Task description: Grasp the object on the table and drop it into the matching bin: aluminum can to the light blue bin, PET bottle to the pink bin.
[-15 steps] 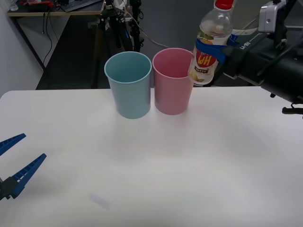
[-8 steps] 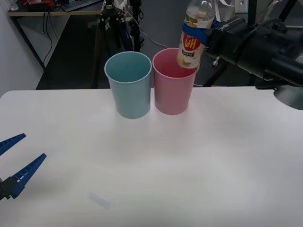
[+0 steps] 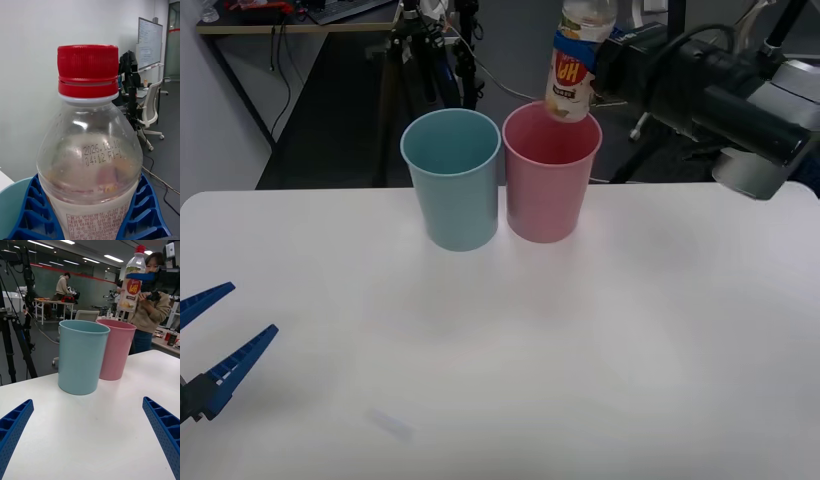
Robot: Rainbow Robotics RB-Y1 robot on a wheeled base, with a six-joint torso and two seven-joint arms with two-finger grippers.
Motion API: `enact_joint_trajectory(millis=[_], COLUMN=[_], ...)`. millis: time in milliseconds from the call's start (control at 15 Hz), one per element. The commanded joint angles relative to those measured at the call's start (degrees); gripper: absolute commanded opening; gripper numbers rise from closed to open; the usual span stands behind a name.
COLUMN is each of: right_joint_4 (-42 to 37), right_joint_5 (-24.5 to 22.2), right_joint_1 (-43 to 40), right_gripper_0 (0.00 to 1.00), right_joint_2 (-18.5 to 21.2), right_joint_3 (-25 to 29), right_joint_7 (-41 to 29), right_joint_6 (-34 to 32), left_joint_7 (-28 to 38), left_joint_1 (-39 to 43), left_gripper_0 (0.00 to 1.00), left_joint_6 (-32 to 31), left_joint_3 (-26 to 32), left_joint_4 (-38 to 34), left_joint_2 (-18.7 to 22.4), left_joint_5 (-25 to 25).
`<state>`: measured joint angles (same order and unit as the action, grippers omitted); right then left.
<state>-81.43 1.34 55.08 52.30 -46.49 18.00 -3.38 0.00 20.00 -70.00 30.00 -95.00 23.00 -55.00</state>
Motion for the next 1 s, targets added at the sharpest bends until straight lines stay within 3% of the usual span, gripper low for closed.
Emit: enact_joint_trajectory(millis=[67, 800, 933, 1000], right_joint_4=[2.95, 8.13, 7.96, 7.87], right_joint_5=[-0.90, -3.98, -4.06, -4.06], right_joint_1=[0.73, 2.23, 2.23, 2.14], right_gripper_0=[0.00, 0.00, 0.68, 0.95], right_joint_2=[-2.46, -6.60, -6.60, -6.60], right_joint_3=[0.00, 0.08, 0.08, 0.08], right_joint_7=[0.20, -0.07, -0.16, -0.16], right_joint_6=[0.04, 0.04, 0.04, 0.04], left_joint_7=[0.00, 0.00, 0.00, 0.00], left_joint_1=[0.00, 0.00, 0.00, 0.00], left_gripper_0=[1.00, 1.00, 1.00, 1.00], left_joint_6=[0.00, 0.00, 0.00, 0.00], left_joint_3=[0.00, 0.00, 0.00, 0.00], left_joint_4=[0.00, 0.00, 0.00, 0.00], left_joint_2=[0.00, 0.00, 0.00, 0.00], left_joint_5=[0.00, 0.00, 0.00, 0.00])
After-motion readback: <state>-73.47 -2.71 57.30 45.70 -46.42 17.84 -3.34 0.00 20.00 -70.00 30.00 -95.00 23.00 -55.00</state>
